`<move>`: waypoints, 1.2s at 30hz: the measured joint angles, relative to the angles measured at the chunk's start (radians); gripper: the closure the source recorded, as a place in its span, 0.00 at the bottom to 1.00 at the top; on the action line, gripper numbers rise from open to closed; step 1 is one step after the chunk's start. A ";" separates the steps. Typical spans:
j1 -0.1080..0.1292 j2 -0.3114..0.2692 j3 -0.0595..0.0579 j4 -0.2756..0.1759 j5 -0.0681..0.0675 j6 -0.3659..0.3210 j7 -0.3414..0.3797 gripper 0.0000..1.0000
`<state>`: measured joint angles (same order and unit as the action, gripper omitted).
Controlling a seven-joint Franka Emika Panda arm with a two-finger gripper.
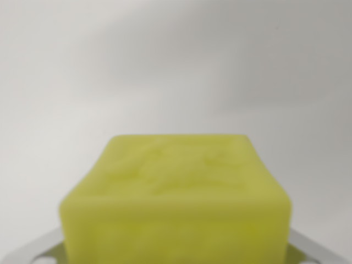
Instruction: Pick yellow cube
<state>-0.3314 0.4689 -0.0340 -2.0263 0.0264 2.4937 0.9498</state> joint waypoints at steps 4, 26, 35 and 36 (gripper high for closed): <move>0.000 -0.013 0.000 0.000 -0.001 -0.013 0.001 1.00; -0.001 -0.082 0.000 0.003 -0.006 -0.086 0.004 1.00; -0.001 -0.109 0.000 0.007 -0.008 -0.117 0.005 1.00; -0.001 -0.112 0.000 0.008 -0.009 -0.120 0.006 1.00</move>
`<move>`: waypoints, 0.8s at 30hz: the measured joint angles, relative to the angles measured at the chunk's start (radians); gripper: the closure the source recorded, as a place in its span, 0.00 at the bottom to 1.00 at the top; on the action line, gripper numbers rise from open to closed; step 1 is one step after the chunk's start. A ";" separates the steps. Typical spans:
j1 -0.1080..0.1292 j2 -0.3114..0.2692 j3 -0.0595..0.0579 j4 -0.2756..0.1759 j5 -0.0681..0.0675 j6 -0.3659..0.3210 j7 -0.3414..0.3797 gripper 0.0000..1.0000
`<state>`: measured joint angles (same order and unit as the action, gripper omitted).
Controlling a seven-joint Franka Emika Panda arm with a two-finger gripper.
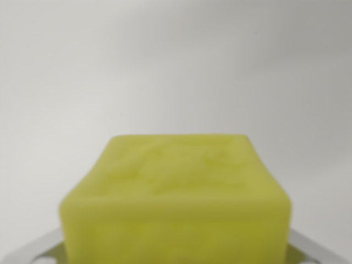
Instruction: Pick yellow cube
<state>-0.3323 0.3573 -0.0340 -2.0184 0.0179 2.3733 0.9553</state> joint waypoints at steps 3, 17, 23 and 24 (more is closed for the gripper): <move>0.000 -0.009 0.000 0.002 -0.001 -0.011 0.000 1.00; 0.000 -0.046 0.000 0.014 -0.003 -0.060 0.002 1.00; 0.000 -0.062 0.000 0.020 -0.004 -0.082 0.003 1.00; 0.000 -0.064 0.000 0.022 -0.004 -0.086 0.003 1.00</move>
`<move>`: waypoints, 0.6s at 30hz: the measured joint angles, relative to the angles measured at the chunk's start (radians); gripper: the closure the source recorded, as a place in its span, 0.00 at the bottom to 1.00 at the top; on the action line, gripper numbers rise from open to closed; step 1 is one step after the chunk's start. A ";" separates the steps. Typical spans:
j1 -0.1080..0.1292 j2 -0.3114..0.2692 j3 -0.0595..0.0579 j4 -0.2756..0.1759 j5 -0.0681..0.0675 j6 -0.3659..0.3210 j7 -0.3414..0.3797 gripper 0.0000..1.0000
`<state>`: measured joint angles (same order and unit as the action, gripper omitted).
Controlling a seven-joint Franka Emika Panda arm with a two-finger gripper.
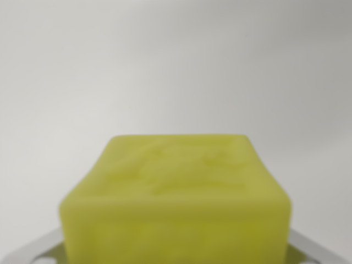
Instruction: Pick yellow cube
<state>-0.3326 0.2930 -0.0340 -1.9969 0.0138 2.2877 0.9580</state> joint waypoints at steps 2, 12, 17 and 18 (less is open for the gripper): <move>0.000 -0.005 0.000 0.002 0.000 -0.007 0.000 1.00; 0.000 -0.029 0.000 0.015 -0.002 -0.044 0.001 1.00; 0.000 -0.040 0.000 0.023 -0.002 -0.063 0.001 1.00; 0.000 -0.042 0.000 0.024 -0.002 -0.066 0.002 1.00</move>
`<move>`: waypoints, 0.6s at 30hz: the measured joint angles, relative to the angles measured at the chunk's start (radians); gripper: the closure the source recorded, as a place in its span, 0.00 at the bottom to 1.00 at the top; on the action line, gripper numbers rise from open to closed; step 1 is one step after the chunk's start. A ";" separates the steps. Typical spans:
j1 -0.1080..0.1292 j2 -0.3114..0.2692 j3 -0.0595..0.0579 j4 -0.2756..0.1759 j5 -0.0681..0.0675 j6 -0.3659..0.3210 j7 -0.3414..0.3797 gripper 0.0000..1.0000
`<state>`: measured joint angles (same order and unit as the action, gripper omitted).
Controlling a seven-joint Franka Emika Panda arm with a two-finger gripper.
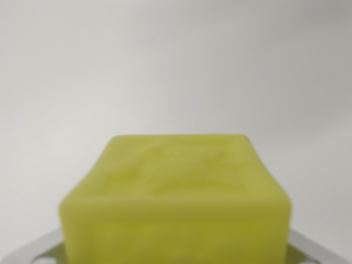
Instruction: Pick yellow cube
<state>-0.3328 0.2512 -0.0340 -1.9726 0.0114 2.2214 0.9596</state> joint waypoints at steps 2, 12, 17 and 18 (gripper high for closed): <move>0.000 -0.004 0.000 0.003 0.000 -0.008 0.000 1.00; 0.000 -0.024 0.000 0.019 -0.001 -0.043 0.001 1.00; 0.000 -0.026 0.000 0.021 -0.001 -0.047 0.001 1.00; 0.000 -0.026 0.000 0.021 -0.001 -0.047 0.001 1.00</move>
<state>-0.3328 0.2255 -0.0340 -1.9516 0.0099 2.1748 0.9605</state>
